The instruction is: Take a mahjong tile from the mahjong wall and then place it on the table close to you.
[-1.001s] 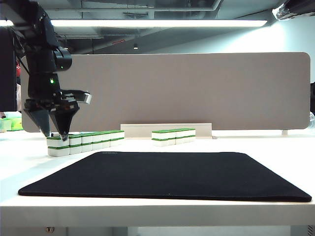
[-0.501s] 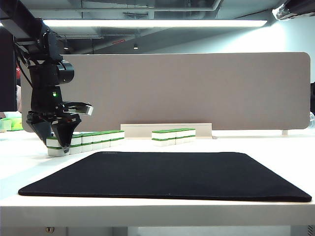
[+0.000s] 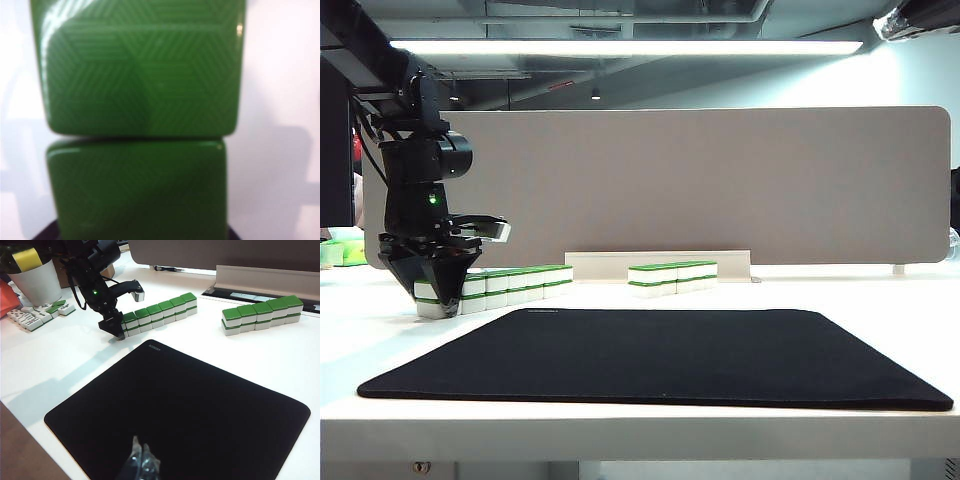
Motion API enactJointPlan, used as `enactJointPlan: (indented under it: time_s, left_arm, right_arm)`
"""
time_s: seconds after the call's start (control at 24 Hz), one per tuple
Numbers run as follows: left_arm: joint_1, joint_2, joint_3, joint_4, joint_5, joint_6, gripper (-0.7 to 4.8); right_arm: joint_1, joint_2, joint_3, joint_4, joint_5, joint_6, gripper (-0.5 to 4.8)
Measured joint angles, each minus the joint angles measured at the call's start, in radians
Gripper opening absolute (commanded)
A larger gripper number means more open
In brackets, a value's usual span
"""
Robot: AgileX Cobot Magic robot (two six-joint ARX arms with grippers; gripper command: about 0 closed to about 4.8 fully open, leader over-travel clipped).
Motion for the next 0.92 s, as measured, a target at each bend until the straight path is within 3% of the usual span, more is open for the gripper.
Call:
enactJointPlan:
  time_s: [0.33, 0.5, 0.92]
  left_arm:
    - [-0.005, 0.001, 0.0, -0.003, 0.002, 0.0, 2.61]
    - [-0.004, 0.001, 0.001, -0.002, 0.021, 0.0, 1.83]
    - [-0.005, -0.004, 0.004, -0.041, 0.026, -0.084, 1.82]
  right_arm:
    - [0.0, 0.0, 0.0, 0.0, 0.0, 0.0, -0.01]
    - [0.0, 0.0, 0.0, 0.0, 0.0, 0.0, -0.01]
    - [0.0, 0.0, 0.0, 0.0, 0.0, 0.0, -0.01]
